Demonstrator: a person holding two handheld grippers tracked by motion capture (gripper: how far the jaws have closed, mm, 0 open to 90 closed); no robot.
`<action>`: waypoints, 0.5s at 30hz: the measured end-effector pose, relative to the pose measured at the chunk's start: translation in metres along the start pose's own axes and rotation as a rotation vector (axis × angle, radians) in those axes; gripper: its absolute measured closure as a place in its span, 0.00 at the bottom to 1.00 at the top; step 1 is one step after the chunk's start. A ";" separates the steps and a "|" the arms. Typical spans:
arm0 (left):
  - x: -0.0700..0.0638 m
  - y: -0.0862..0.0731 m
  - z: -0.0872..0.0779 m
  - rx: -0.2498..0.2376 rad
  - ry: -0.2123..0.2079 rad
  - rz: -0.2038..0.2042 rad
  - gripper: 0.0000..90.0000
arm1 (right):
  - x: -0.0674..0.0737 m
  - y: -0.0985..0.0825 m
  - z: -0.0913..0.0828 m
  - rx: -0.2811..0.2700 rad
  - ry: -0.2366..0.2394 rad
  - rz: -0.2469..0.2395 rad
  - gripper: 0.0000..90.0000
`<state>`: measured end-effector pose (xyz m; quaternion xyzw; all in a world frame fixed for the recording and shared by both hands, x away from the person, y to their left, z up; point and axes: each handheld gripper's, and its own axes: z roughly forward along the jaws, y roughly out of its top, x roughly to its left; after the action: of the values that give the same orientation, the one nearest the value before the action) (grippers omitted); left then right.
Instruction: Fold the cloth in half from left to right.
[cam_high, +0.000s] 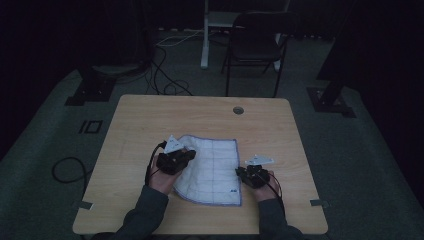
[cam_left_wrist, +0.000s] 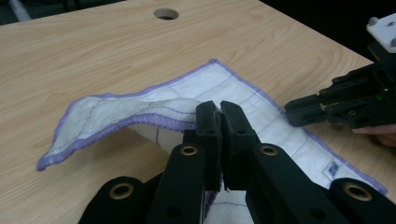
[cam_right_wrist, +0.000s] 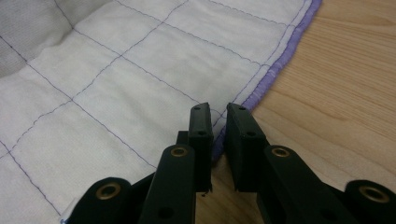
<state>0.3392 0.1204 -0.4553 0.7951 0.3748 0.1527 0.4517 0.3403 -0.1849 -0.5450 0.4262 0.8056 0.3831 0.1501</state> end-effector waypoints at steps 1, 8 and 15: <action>-0.001 0.001 0.001 0.001 -0.005 0.004 0.97 | 0.000 0.000 0.000 0.000 0.000 0.001 0.90; -0.009 0.007 0.009 0.001 -0.024 0.018 0.97 | 0.000 0.000 0.000 0.001 0.004 0.000 0.89; -0.012 0.009 0.016 0.011 -0.034 0.026 0.97 | -0.001 0.000 0.000 0.001 0.006 0.001 0.89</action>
<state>0.3449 0.0993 -0.4554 0.8048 0.3576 0.1428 0.4518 0.3408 -0.1854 -0.5449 0.4255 0.8060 0.3840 0.1475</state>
